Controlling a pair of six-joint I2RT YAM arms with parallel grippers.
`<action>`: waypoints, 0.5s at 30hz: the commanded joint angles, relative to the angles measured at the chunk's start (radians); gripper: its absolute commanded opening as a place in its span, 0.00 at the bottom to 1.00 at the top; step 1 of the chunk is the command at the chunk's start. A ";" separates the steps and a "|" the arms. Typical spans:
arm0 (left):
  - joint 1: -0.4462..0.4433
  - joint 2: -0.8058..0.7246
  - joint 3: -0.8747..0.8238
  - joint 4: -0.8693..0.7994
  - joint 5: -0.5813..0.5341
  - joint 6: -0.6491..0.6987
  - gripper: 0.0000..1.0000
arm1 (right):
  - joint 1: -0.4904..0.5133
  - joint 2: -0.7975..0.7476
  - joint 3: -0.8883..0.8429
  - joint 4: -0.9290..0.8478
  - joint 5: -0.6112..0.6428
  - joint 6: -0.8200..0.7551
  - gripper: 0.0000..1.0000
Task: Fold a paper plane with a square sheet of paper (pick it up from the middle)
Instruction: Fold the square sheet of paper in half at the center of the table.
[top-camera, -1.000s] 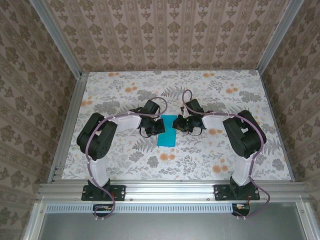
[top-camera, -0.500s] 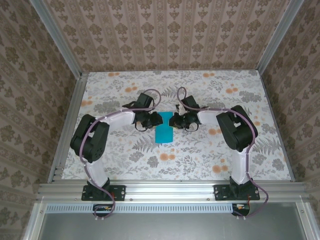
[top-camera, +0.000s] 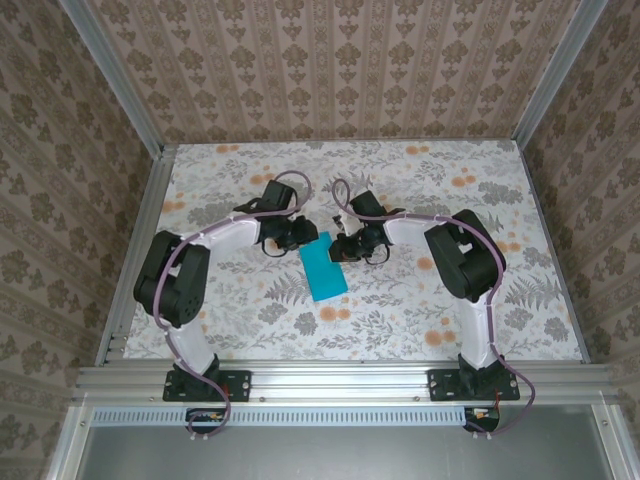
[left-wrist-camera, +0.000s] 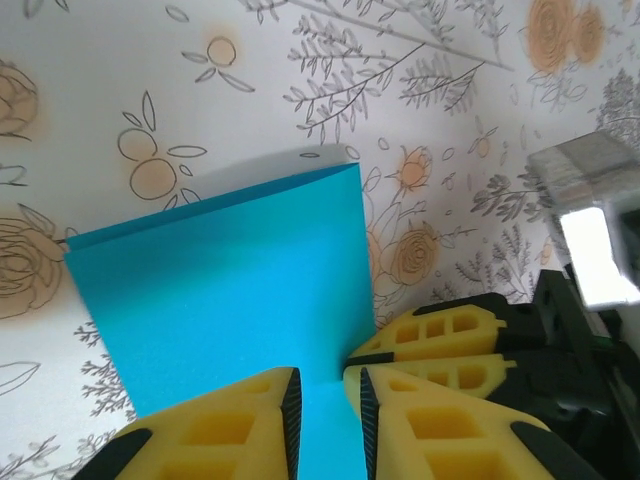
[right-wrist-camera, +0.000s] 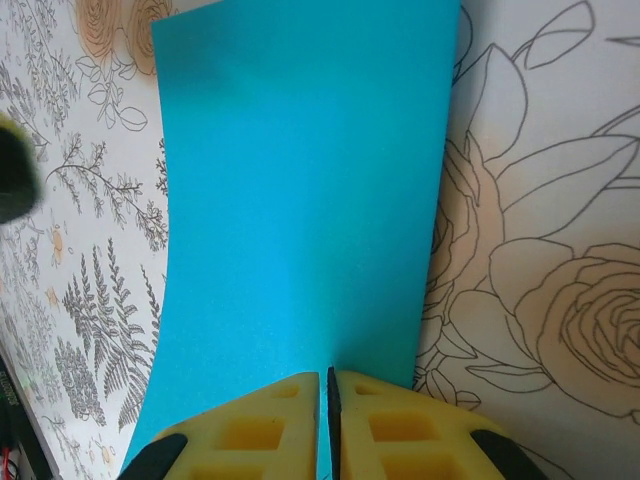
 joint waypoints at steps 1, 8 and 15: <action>-0.008 0.060 0.028 0.001 0.041 0.028 0.23 | 0.005 -0.008 0.006 -0.049 0.003 -0.009 0.14; -0.014 0.132 0.063 -0.035 0.006 0.044 0.18 | 0.004 -0.005 -0.004 -0.015 -0.012 0.041 0.14; -0.017 0.177 0.075 -0.077 -0.023 0.058 0.16 | 0.004 -0.073 -0.036 -0.005 -0.066 0.097 0.14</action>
